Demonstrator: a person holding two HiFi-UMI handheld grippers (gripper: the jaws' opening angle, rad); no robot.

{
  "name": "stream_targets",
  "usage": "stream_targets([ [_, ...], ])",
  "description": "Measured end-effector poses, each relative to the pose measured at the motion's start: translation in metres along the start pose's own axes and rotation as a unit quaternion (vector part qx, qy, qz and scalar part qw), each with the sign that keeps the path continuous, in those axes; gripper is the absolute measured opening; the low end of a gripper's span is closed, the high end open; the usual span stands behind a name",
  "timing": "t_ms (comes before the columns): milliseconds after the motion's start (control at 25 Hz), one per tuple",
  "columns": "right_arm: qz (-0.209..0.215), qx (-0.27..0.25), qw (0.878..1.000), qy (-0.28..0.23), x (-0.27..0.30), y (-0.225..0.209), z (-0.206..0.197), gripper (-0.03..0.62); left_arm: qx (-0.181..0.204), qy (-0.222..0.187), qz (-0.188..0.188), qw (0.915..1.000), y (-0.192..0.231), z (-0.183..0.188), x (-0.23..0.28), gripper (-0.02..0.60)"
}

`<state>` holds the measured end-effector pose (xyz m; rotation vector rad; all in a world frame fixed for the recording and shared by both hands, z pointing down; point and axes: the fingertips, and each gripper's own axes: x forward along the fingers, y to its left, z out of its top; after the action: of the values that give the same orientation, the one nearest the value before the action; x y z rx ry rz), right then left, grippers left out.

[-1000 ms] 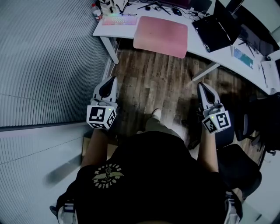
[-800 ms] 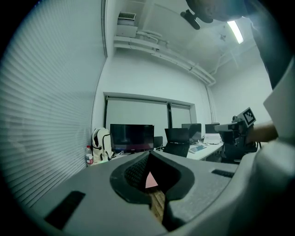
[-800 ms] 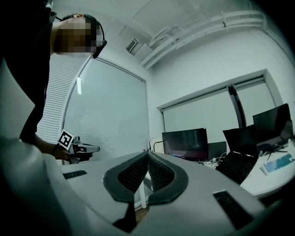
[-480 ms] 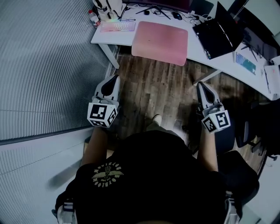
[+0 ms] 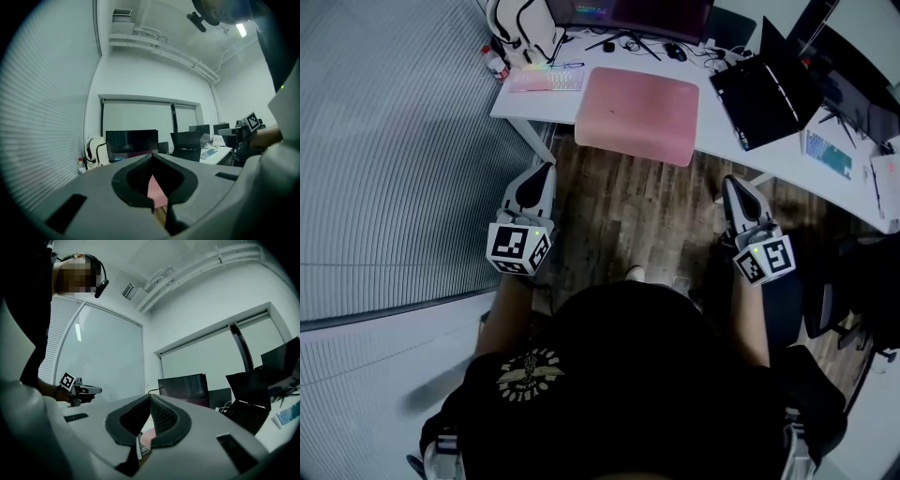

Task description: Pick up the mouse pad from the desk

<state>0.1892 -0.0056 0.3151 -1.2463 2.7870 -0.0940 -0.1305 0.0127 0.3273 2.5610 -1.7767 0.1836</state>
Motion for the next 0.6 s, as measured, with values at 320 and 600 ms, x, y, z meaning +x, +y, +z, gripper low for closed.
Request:
stream_targets([
  [320, 0.026, 0.013, 1.000, -0.001, 0.031, -0.039, -0.009, 0.002, -0.037, -0.001, 0.017, 0.9992, 0.005, 0.001, 0.033, 0.006],
  [600, 0.041, 0.017, 0.999, 0.009, 0.042, -0.044, -0.015, 0.002, -0.051, 0.010, 0.036, 0.9980, 0.014, -0.010, 0.031, 0.006],
])
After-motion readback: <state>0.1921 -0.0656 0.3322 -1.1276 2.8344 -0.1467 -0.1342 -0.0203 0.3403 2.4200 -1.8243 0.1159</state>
